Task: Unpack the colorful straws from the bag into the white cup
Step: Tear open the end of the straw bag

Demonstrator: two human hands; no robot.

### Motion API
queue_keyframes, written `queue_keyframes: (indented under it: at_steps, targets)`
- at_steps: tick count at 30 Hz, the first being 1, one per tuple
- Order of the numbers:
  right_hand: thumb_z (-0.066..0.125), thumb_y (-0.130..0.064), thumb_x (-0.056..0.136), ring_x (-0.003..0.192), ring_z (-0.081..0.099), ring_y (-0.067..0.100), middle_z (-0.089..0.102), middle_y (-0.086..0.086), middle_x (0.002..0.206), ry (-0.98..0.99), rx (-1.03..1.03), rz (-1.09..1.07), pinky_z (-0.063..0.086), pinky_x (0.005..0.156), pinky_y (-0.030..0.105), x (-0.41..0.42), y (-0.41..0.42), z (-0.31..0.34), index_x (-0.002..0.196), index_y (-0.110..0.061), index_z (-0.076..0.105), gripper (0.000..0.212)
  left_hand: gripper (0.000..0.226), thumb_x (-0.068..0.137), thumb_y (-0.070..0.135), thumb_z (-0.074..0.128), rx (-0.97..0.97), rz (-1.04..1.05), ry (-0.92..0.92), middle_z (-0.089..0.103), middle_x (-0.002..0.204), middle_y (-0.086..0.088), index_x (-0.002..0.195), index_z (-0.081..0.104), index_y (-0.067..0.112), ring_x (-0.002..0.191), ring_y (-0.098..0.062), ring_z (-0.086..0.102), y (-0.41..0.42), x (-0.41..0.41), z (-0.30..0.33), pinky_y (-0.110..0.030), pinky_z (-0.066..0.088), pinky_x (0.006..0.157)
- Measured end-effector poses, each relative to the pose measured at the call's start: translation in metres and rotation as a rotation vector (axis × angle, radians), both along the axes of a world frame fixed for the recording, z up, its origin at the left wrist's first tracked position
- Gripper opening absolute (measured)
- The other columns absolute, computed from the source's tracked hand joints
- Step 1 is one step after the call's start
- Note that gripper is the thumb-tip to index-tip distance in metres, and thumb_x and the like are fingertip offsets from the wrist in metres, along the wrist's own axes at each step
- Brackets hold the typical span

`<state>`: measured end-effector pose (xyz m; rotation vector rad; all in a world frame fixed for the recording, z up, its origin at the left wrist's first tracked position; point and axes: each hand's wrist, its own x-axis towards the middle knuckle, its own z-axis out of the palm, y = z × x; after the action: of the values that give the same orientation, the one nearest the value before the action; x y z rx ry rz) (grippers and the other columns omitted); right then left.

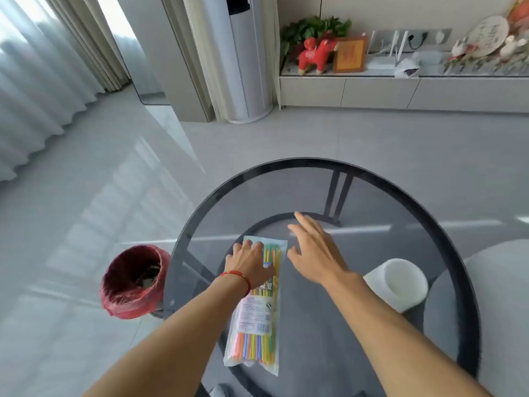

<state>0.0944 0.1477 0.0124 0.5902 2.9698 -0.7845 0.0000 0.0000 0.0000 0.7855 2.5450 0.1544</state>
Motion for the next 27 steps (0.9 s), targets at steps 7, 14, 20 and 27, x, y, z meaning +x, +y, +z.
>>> queue_keyframes:
  at_steps: [7,14,20,27]
  targets:
    - [0.051,-0.017,0.105,0.156,0.031,0.025,0.031,0.007,0.172,-0.011,-0.024,-0.103,0.025,0.124,0.035,0.018,-0.020,-0.137,0.162,-0.011,0.034,0.060,0.120,0.062,0.080,0.057,0.019,0.221,0.198,0.040,0.135,-0.014,0.152,0.007,0.018,0.120,-0.037,0.045,0.005,0.017,-0.098,-0.049,0.043,0.096]
    - [0.051,-0.014,0.106,0.136,0.051,0.029,0.063,0.011,0.144,0.418,-0.280,-0.317,0.037,0.109,0.032,0.026,-0.027,-0.179,0.145,-0.006,0.057,0.040,0.111,0.070,0.036,0.071,0.117,0.015,0.272,0.044,0.127,-0.014,0.153,0.000,0.019,0.118,-0.038,0.045,0.006,0.028,-0.127,-0.047,0.039,0.092]
    - [0.058,-0.013,0.107,0.117,0.069,0.022,0.074,0.007,0.126,0.469,-0.445,-0.367,0.051,0.098,0.029,0.080,-0.054,-0.174,0.130,-0.008,0.070,0.027,0.112,0.068,0.007,0.066,0.149,-0.432,0.321,0.040,0.138,-0.006,0.153,-0.003,0.028,0.126,-0.033,0.046,-0.040,0.066,-0.117,-0.054,0.037,0.103]
    - [0.072,-0.010,0.098,0.085,0.080,0.025,0.084,0.008,0.093,0.543,-0.751,-0.527,0.066,0.078,0.039,0.156,-0.089,-0.149,0.109,-0.005,0.078,0.013,0.104,0.068,0.012,0.067,0.252,-0.571,0.584,0.020,0.154,-0.004,0.152,0.009,0.031,0.144,-0.034,0.016,-0.081,0.132,-0.103,-0.065,0.021,0.114]
